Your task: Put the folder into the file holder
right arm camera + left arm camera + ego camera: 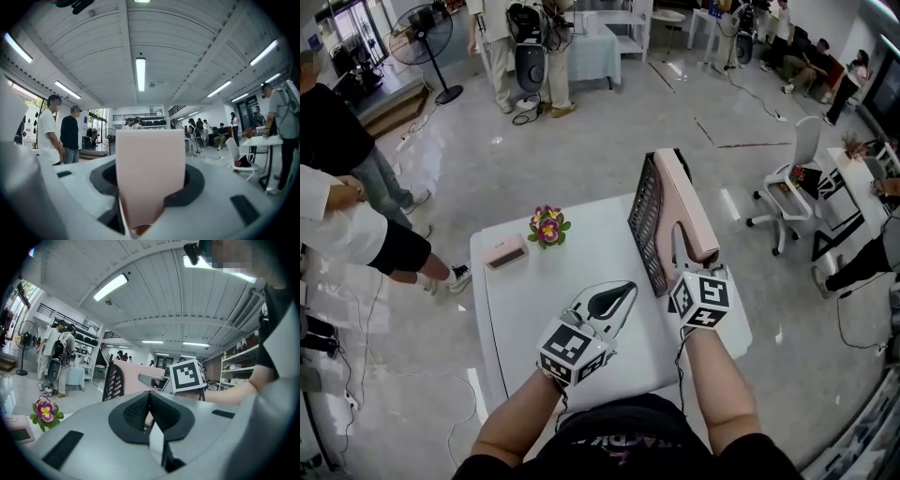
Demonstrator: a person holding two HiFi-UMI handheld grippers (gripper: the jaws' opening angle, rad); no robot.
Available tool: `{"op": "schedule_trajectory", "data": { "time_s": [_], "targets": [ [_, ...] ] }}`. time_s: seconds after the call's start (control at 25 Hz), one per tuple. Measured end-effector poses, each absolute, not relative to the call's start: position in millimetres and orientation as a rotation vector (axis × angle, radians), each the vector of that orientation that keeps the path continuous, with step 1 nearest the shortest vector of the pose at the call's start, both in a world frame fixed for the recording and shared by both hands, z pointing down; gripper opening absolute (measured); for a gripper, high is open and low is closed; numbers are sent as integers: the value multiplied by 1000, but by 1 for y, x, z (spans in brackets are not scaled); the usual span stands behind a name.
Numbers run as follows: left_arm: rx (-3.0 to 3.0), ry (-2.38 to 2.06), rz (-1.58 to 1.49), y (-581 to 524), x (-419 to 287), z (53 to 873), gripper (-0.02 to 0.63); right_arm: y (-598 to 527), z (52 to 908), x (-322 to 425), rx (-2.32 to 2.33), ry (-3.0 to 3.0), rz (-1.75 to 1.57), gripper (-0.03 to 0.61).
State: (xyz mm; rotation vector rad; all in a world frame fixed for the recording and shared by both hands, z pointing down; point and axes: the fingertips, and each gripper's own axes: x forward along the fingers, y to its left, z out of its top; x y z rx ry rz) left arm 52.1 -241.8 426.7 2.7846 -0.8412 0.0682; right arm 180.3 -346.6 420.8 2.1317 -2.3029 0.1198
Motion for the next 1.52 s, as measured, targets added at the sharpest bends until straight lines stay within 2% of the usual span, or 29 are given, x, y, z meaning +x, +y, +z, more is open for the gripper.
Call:
{"op": "schedule_trajectory", "data": {
  "time_s": [0.2,1.0,1.2,1.4,1.52],
  "targets": [
    [2779,-851,66,-238,44,429,2,-339,424,182,2149,-2293,134,221],
    [2796,-783,37,-181,5,427,2,-242,419,175,2264,-2203,138,221],
    [2813,-767,24,-158,-15,425,2,-205,405,142,2238,-2278,99,221],
    [2837,-821,28,-145,-41,419,2,-180,391,82,2022,-2532,105,219],
    [2817,-883,15,-142,-58,419,2,-169,389,47,1850,-2636,84,181]
  ]
}}
